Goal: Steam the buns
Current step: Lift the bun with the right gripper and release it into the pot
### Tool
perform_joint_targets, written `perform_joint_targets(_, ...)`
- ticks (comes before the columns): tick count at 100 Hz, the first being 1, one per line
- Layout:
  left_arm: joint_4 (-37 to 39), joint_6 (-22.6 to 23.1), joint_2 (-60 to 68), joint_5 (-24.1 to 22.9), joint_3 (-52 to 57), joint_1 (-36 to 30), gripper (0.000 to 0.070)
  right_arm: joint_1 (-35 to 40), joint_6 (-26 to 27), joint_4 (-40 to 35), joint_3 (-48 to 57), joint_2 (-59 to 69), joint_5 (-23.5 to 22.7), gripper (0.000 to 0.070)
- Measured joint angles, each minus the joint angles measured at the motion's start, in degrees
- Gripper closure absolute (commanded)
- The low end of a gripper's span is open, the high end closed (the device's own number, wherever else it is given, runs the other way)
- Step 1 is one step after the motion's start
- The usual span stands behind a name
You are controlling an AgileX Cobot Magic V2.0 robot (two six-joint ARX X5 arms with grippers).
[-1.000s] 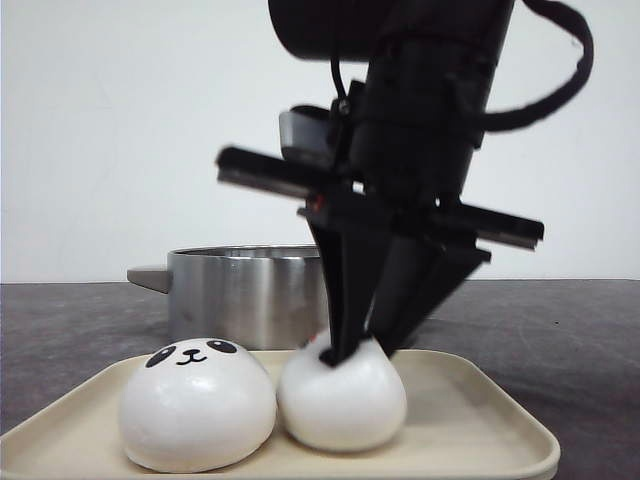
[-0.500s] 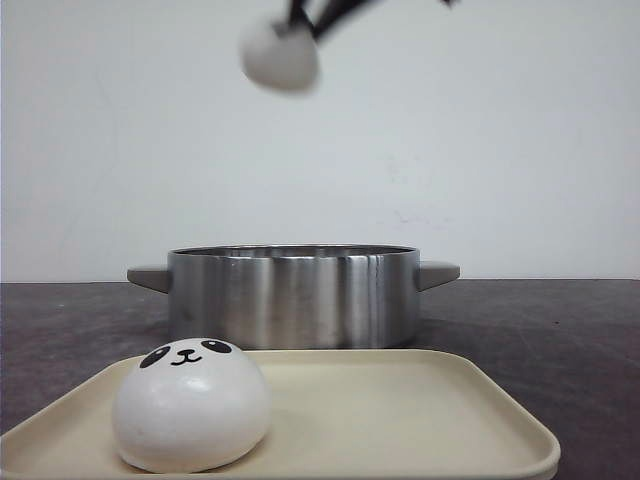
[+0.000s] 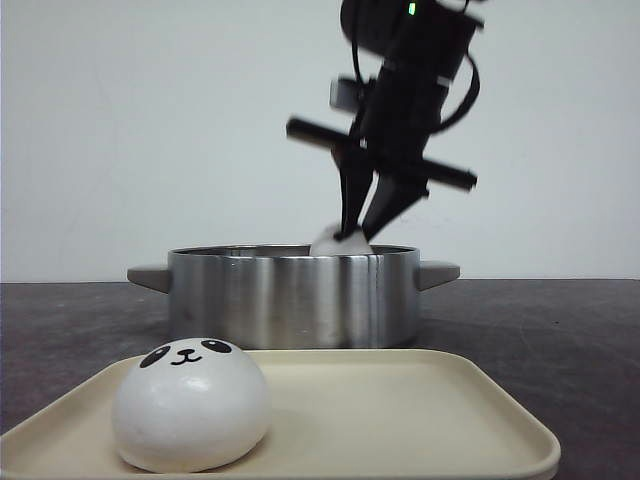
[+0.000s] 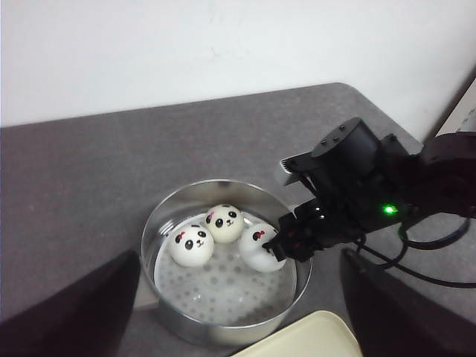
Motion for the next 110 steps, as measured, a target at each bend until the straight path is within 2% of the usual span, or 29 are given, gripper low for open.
perform_joint_targets(5, -0.3, -0.3, 0.1, 0.0, 0.0, 0.0, 0.0185, 0.0, 0.0, 0.2, 0.0, 0.3, 0.0, 0.0539)
perform_joint_targets(9, -0.4, -0.7, 0.2, 0.0, 0.0, 0.0, 0.0185, 0.0, -0.1, 0.2, 0.0, 0.5, 0.0, 0.0514)
perform_joint_targets(35, -2.1, -1.0, 1.3, 0.0, 0.0, 0.0, 0.0185, -0.1, -0.5, -0.3, 0.0, 1.1, -0.1, 0.0476)
perform_joint_targets(50, -4.9, -1.1, 2.1, 0.0, 0.0, 0.0, 0.0185, -0.7, -0.9, -0.7, 0.0, 1.1, -0.7, 0.0345)
perform_joint_targets(62, -6.8, -1.8, 2.7, 0.0, 0.0, 0.0, 0.0185, -1.2, -0.9, -1.9, 0.0, 1.1, -1.7, 0.0343)
perform_joint_targets(68, -7.8, -2.5, 2.9, 0.0, 0.0, 0.0, 0.0185, -1.3, -0.9, -2.3, 0.1, 1.1, -2.0, 0.0401)
perform_joint_targets(72, -8.6, -2.9, 3.0, 0.0, 0.0, 0.0, 0.0185, -1.4, -0.9, -2.7, 0.3, 1.0, -2.9, 0.0513)
perform_joint_targets(77, -9.4, -3.3, 3.0, 0.0, -0.5, 0.0, 0.0185, -1.4, -1.0, -3.7, 0.6, 0.9, -4.2, 0.0700)
perform_joint_targets(92, -12.2, -4.8, 3.1, 1.0, -5.4, 0.0, 0.0185, -0.7, -2.6, -4.1, 0.9, -4.7, -4.9, 0.0693)
perform_joint_targets(110, -9.2, -7.6, 3.3, 7.8, -16.2, 0.0, 0.0188, 4.1, -4.0, -2.4, 2.4, -21.6, -1.2, 0.0693)
